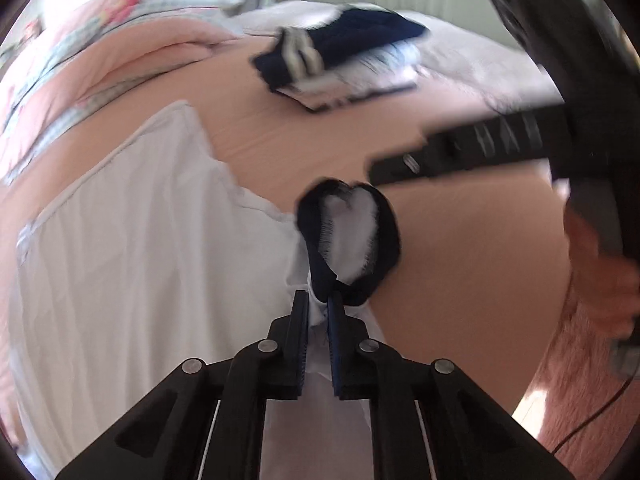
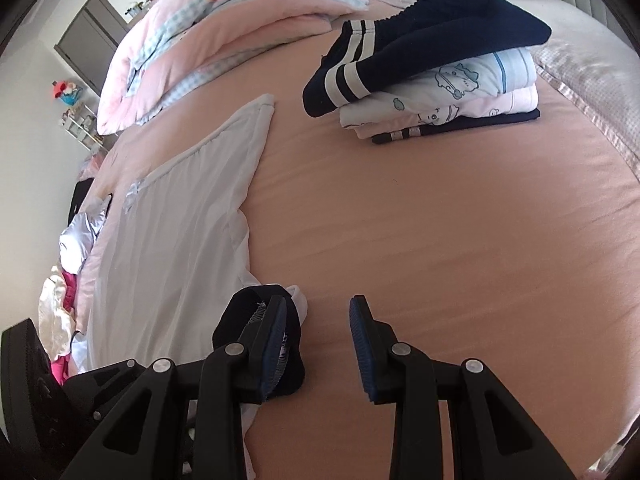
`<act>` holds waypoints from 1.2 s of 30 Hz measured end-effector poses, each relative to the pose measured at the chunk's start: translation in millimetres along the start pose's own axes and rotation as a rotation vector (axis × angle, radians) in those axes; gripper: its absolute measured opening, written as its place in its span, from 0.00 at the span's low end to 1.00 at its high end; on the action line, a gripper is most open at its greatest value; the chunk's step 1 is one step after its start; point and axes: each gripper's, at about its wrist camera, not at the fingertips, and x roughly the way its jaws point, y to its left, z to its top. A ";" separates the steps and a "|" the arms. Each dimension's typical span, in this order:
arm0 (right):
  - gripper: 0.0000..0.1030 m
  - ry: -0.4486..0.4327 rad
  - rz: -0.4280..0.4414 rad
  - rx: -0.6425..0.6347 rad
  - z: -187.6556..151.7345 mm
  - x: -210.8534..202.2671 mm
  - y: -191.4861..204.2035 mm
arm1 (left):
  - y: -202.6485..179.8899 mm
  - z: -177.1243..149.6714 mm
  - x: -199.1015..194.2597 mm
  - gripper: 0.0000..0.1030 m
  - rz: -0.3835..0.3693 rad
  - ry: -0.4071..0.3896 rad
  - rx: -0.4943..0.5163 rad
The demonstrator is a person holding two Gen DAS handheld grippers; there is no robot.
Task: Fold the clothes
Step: 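Grasp the navy-trimmed sleeve cuff with the left gripper and lift it toward the shirt body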
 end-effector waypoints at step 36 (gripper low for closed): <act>0.31 0.081 0.159 -0.167 -22.2 6.3 50.9 | 41.2 -60.7 -27.4 0.16 -0.172 0.029 -0.205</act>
